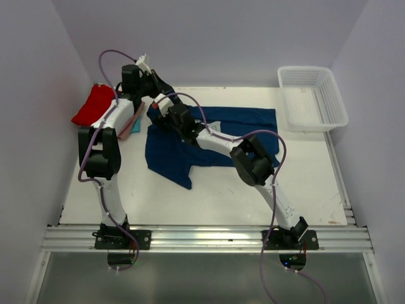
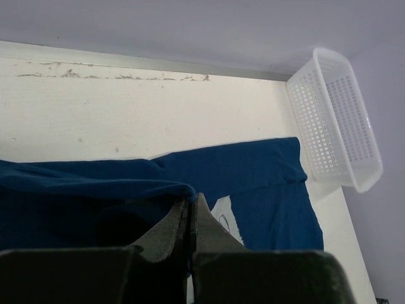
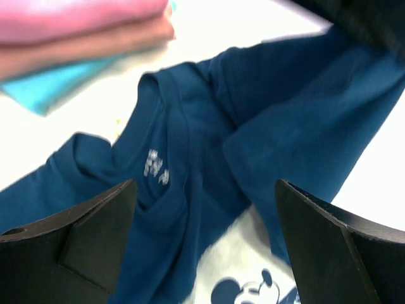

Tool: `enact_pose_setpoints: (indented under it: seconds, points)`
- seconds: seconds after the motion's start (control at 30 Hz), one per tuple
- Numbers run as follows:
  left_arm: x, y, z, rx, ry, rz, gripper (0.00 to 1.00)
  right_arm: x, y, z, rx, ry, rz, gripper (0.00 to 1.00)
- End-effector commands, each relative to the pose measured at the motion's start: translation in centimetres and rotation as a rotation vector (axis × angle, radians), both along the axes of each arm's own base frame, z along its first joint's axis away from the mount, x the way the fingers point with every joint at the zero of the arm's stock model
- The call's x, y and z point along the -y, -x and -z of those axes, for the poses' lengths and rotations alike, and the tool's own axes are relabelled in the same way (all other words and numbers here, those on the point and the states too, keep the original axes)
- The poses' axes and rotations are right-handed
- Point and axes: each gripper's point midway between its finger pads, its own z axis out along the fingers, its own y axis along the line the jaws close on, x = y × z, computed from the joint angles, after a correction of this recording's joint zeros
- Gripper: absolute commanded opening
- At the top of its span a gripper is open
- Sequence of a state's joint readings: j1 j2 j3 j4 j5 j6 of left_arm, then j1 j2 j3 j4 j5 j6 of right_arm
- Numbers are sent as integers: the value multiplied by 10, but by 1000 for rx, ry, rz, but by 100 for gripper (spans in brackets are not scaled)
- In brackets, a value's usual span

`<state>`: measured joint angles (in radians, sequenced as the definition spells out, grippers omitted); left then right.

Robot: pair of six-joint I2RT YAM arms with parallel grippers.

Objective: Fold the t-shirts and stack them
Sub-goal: Fold the flattened tshirt in 1/3 of the way

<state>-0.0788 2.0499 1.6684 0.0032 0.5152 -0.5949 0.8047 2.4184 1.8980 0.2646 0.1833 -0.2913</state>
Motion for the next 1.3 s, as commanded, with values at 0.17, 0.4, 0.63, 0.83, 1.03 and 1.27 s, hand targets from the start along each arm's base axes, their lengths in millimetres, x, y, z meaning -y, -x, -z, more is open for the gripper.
enact_pose_setpoints:
  seconds: [0.17,0.4,0.63,0.83,1.03,1.27]
  points:
    - [1,-1,-29,39,43,25,0,-15,-25,2,14,-29,36,93]
    - [0,-1,-44,48,36,33,0,-15,-34,23,17,-23,80,91]
    - [0,-5,-47,53,43,35,0,25,-43,28,78,93,252,89]
    - [2,-7,-51,56,66,38,0,45,-42,51,73,209,314,89]
    - [3,-7,-56,63,70,40,0,56,-46,56,88,262,350,89]
    - [2,-6,-54,58,63,42,0,60,-47,35,151,231,379,89]
